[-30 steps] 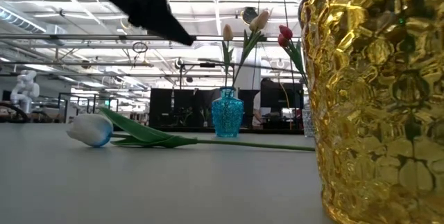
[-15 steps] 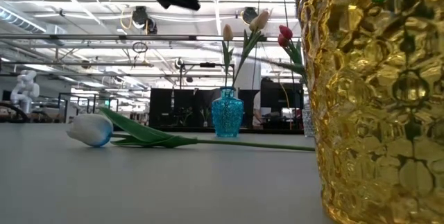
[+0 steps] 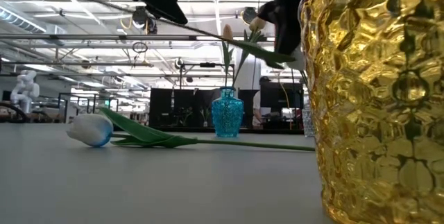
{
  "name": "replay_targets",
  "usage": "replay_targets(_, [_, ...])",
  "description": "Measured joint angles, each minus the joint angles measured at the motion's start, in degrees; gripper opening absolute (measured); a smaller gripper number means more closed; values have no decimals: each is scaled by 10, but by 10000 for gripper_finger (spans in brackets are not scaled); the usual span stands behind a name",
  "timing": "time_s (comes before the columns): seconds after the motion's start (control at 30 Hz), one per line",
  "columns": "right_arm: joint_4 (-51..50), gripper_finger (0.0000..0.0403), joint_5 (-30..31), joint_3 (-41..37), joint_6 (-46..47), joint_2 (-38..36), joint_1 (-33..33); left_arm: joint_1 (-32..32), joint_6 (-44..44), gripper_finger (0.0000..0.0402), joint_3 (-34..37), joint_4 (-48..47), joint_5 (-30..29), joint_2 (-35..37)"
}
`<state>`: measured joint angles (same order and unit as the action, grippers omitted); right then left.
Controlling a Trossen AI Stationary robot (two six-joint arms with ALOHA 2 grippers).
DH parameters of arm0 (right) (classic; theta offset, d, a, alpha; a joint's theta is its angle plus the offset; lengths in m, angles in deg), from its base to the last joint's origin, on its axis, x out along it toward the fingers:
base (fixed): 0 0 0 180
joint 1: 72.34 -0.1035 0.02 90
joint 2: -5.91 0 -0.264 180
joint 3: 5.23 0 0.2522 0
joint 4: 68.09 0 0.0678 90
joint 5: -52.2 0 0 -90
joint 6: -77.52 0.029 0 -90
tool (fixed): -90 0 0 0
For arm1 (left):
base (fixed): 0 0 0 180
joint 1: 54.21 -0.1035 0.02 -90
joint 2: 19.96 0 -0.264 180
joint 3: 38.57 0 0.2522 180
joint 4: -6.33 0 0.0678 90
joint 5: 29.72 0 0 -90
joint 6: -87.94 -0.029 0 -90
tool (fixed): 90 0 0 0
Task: Sort flowers into vase by color
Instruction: Put the top white flower into the yellow vase
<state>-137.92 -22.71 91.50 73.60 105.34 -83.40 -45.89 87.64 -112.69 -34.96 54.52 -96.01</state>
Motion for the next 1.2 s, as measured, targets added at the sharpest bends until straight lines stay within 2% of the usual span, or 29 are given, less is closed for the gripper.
replay_targets(0.3, [11,0,6,64,-37,56,20,0,0,107,0,-2,11,0])
replay_targets(0.6, [53,0,29,92,-72,58,24,0,1,107,0,-5,12,0])
replay_targets(1.2, [113,0,29,94,-92,57,23,0,2,107,0,-5,27,0])
